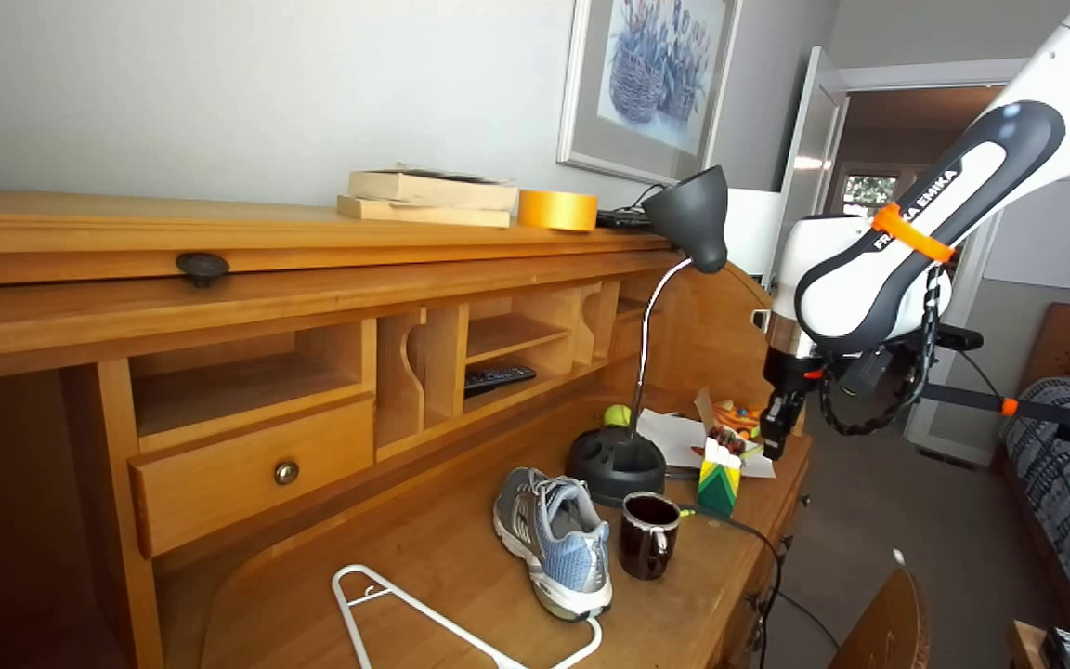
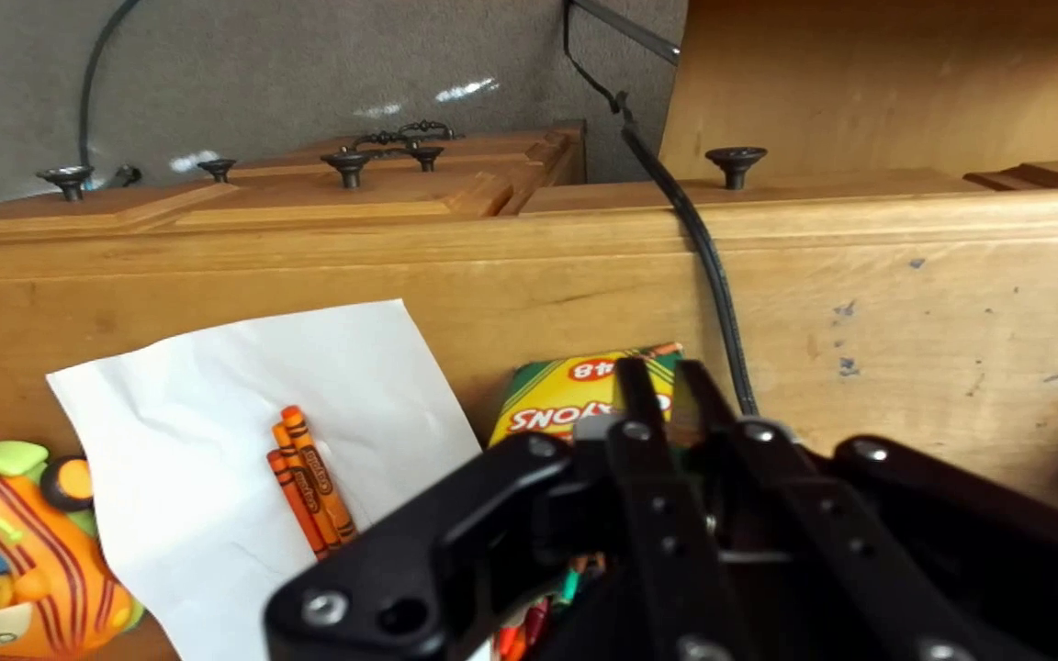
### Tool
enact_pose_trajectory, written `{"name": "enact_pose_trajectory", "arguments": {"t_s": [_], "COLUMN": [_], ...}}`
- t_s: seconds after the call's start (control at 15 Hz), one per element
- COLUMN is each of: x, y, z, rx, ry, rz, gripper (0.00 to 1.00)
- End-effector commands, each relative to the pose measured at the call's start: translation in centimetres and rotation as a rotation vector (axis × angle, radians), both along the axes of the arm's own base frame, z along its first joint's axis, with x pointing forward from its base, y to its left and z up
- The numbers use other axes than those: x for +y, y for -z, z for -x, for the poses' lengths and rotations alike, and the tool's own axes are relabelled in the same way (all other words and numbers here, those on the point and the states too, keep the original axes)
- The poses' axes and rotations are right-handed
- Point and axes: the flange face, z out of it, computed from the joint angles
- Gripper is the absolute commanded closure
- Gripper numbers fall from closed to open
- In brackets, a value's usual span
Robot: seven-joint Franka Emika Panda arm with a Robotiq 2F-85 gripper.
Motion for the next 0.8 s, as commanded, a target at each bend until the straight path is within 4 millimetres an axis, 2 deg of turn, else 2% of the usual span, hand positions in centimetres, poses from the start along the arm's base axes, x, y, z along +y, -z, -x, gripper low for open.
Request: {"name": "enact_pose_trajectory", "arguments": {"t_s": [0.0, 0.73], "x": [-0.2, -1.5], "y": [-0.9, -1.1], "z": [0.1, 0.0], "rx": [-0.042, -0.122], "ry": [-0.008, 0.021], "rz": [-0.053, -0.221], "gripper": [0.97, 0.97]}}
